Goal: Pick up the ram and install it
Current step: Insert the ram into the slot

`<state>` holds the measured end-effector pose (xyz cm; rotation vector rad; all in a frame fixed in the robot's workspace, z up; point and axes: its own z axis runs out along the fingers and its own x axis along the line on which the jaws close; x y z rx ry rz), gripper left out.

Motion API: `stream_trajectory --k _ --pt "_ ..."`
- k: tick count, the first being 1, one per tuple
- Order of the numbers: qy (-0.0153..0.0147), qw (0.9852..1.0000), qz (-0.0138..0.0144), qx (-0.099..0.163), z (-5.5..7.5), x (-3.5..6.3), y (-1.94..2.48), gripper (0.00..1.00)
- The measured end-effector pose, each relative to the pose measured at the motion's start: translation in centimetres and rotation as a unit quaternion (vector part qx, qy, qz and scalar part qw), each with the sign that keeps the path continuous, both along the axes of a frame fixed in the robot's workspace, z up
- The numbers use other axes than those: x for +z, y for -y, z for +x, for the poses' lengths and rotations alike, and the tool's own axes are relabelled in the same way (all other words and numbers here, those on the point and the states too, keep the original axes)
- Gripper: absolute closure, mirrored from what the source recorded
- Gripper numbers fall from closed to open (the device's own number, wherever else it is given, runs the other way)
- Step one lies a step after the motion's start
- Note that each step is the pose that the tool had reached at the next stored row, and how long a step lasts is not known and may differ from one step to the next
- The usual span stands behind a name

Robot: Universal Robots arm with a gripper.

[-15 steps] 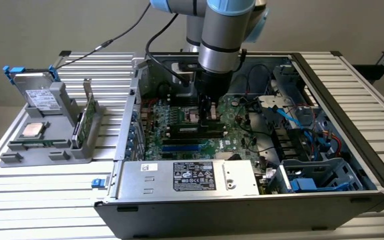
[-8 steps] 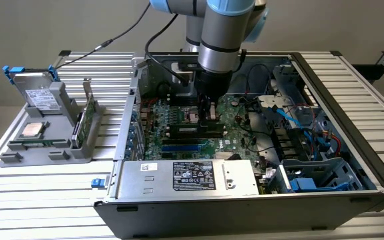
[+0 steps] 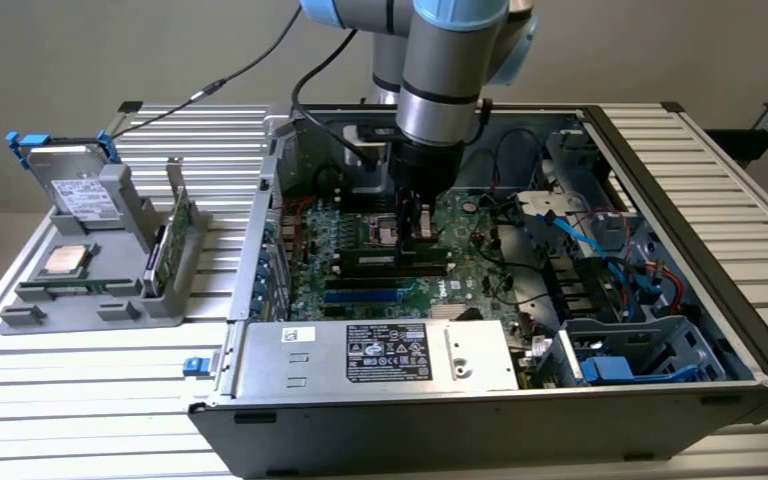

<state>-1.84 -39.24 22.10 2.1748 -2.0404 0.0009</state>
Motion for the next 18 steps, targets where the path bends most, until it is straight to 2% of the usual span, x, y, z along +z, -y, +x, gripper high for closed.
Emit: stream_trajectory --k 3,13,18 --pt "0.0 1.0 -0.0027 -0.001 0.01 -0.05 -0.19 0.86" --pt "-0.0001 1.0 -0.0096 -0.001 0.0 -0.26 -0.21 0.86" --pt "0.0 0.9999 -0.012 -0.001 -0.01 -0.32 -0.34 0.86"
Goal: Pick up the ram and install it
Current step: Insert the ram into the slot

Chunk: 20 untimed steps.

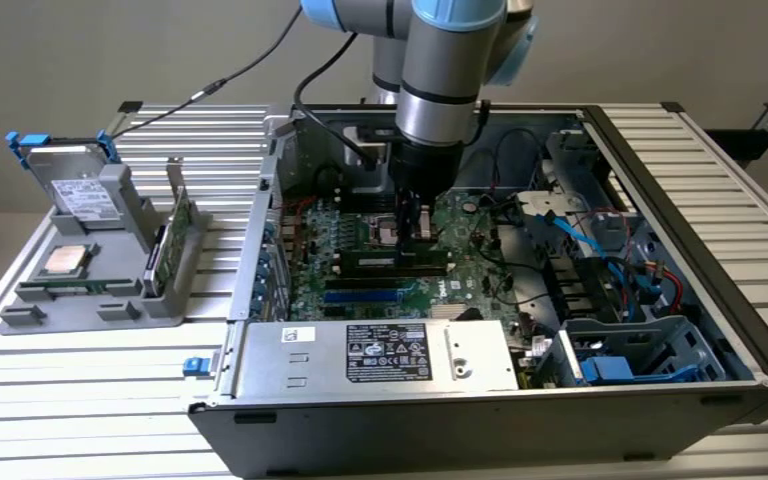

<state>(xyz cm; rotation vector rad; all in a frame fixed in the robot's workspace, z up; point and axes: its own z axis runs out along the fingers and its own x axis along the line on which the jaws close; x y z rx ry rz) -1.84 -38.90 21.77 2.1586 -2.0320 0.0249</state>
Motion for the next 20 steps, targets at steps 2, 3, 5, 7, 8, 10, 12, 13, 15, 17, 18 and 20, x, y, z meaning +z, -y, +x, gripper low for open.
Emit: stream_trajectory --k 2,3,5,7,8,10,12,13,15,17,18,20 --pt "0.0 1.0 -0.0008 0.0 0.01 0.0 -0.2 0.86" --pt "0.0 1.0 -0.0012 -0.001 0.01 -0.01 -0.29 0.86" --pt "0.0 1.0 -0.0019 -0.001 0.01 -0.03 -0.33 0.86" --pt "0.0 1.0 -0.0023 -0.001 0.0 -0.04 -0.33 0.86" --pt "-0.0001 1.0 -0.0024 -0.001 0.0 -0.05 -0.34 0.86" --pt "0.0 1.0 -0.0026 -0.001 -0.03 -0.07 -0.34 0.86" --pt "0.0 1.0 -0.0026 -0.001 -0.04 -0.13 -0.3 0.86" --pt "0.0 1.0 -0.0026 -0.001 -0.04 -0.14 -0.29 0.86" --pt "0.0 1.0 -0.0027 -0.001 -0.04 -0.14 -0.29 0.86" --pt "-0.0001 1.0 -0.0028 -0.001 -0.03 -0.15 -0.29 0.86" --pt "-0.0001 1.0 -0.0028 -0.001 -0.03 -0.15 -0.29 0.86" --pt "-0.0001 1.0 -0.0029 -0.001 -0.03 -0.15 -0.3 0.86"
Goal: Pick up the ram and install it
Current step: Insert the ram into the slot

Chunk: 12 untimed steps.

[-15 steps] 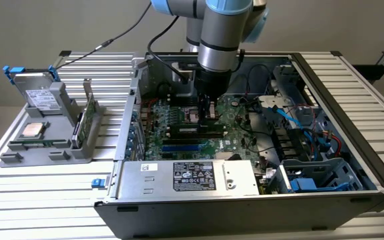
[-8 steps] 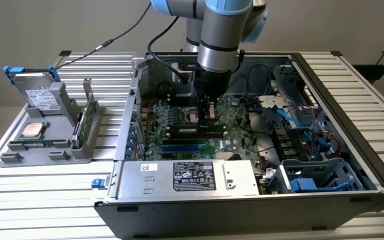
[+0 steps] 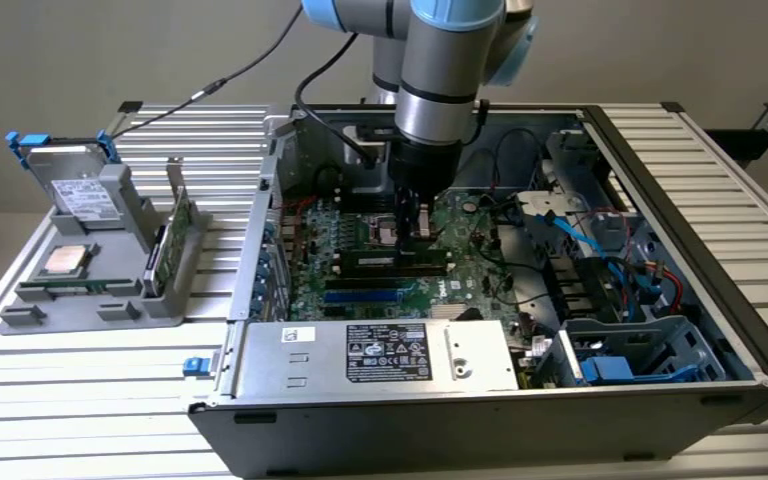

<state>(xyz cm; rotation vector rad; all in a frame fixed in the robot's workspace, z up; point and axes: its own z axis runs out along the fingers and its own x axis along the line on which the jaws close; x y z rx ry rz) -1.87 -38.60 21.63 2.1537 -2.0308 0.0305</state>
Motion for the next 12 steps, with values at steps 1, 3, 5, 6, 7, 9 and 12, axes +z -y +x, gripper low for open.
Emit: stream_trajectory --k 1,3,5,6,7,9,12 --pt "0.0 1.0 -0.0002 0.0 0.0 0.01 0.0 0.86" --pt "0.0 1.0 -0.0004 0.0 0.0 0.05 -0.01 0.86" --pt "0.0 1.0 -0.0006 -0.001 -0.01 0.13 -0.01 0.86" --pt "0.0 1.0 -0.0005 -0.001 -0.01 0.13 -0.01 0.86" --pt "0.0 1.0 -0.0005 -0.001 -0.01 0.13 -0.01 0.86" --pt "0.0 1.0 -0.0006 -0.001 -0.03 0.15 0.03 0.86" --pt "0.0 1.0 -0.0006 -0.001 -0.05 0.14 0.03 0.86"
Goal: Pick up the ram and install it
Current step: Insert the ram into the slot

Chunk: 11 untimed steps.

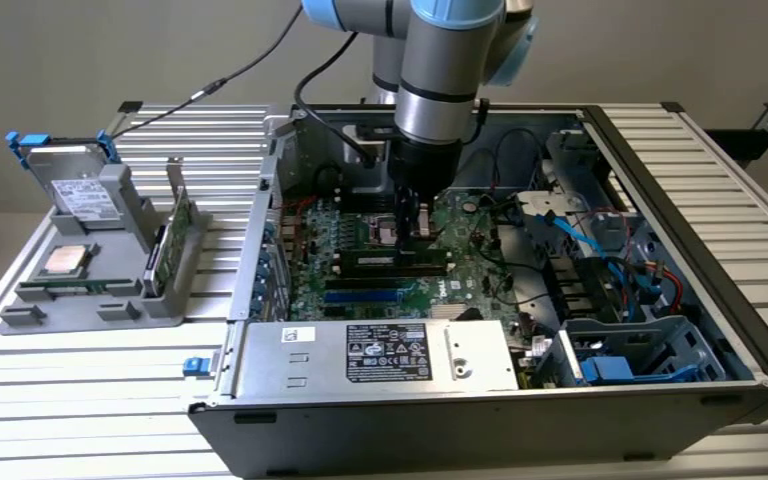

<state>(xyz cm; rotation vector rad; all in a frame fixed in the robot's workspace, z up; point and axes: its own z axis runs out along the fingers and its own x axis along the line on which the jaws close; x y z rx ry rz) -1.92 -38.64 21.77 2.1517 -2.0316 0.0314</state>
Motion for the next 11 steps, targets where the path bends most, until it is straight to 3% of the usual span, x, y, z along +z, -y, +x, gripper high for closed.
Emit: stream_trajectory --k 11 --pt "0.0 1.0 0.0 0.0 -0.01 -0.18 0.07 0.86"
